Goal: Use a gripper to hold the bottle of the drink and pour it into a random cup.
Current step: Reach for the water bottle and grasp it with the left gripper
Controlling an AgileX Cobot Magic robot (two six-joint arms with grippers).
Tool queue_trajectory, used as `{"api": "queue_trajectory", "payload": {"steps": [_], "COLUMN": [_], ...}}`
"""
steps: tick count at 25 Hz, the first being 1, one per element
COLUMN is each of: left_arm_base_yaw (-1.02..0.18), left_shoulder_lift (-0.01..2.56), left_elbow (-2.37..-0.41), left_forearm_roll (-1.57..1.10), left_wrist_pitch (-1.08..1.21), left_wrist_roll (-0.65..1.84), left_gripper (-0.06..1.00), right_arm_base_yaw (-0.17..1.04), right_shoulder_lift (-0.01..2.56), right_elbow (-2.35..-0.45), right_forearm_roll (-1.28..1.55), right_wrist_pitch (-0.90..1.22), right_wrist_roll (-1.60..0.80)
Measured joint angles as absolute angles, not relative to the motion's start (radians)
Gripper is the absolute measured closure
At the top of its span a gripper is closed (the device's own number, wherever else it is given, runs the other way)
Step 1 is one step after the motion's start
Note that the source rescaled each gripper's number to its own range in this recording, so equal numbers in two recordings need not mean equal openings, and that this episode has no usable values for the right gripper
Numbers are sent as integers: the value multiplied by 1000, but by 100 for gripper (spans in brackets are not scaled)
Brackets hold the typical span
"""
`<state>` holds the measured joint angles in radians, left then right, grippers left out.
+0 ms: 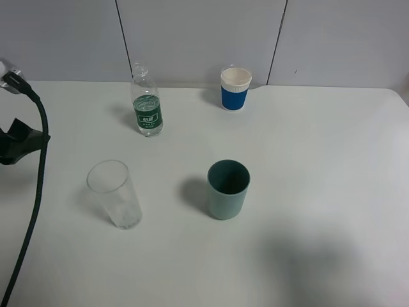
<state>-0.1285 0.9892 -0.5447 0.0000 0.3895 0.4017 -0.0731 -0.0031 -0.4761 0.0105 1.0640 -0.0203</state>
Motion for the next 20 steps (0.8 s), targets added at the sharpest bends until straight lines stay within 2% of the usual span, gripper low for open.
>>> {"api": "queue_trajectory", "payload": {"steps": [20], "left_arm_base_yaw": [-164], "left_shoulder_lift": [1232], "left_elbow": [-545], "left_forearm_roll": [157], "left_wrist_pitch": [128], "left_wrist_roll": [281], "left_gripper": [-6], "right_arm_base_yaw": [-73], "right_shoulder_lift": [-3], "right_elbow": [-476], "right_forearm_roll": [10], "right_wrist_pitch": [1064], "right_wrist_roll": [-20]}}
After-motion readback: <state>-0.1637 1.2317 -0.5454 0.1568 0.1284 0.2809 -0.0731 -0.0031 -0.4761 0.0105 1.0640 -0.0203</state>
